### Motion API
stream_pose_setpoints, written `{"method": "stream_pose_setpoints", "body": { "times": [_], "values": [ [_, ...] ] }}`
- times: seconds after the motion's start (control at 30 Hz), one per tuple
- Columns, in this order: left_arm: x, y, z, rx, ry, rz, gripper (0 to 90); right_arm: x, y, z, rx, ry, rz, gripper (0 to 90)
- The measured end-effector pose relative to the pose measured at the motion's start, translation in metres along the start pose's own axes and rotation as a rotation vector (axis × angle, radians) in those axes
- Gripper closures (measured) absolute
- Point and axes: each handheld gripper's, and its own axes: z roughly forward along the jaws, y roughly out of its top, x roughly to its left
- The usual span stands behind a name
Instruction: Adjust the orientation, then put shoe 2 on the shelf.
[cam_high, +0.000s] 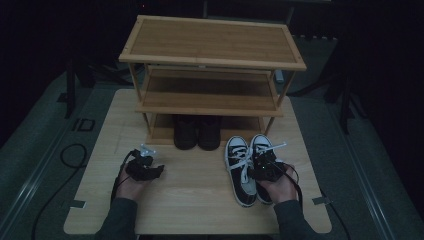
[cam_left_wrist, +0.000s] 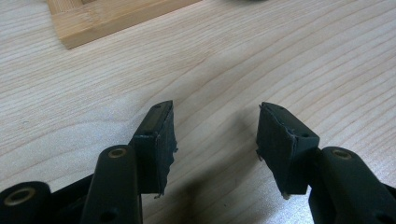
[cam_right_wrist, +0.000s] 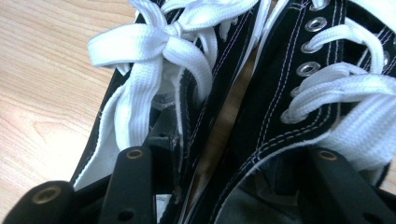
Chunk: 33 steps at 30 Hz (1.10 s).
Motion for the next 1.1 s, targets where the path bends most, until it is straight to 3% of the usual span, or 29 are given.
{"method": "stream_pose_setpoints", "body": {
  "times": [0.4, 0.6, 1.1],
  "values": [
    [-0.001, 0.001, 0.001, 0.0, 0.002, 0.001, 46.9, 0.002, 0.004, 0.006, 0.028, -0.034, -0.003, 63.2],
    [-0.001, 0.001, 0.001, 0.001, 0.002, 0.003, 46.7, -0.001, 0.004, 0.007, 0.045, -0.027, -0.023, 72.8],
    [-0.001, 0.0, 0.0, -0.002, 0.003, 0.001, 46.5, -0.009, 0.003, 0.004, 0.049, -0.032, -0.044, 84.7]
  ]
}}
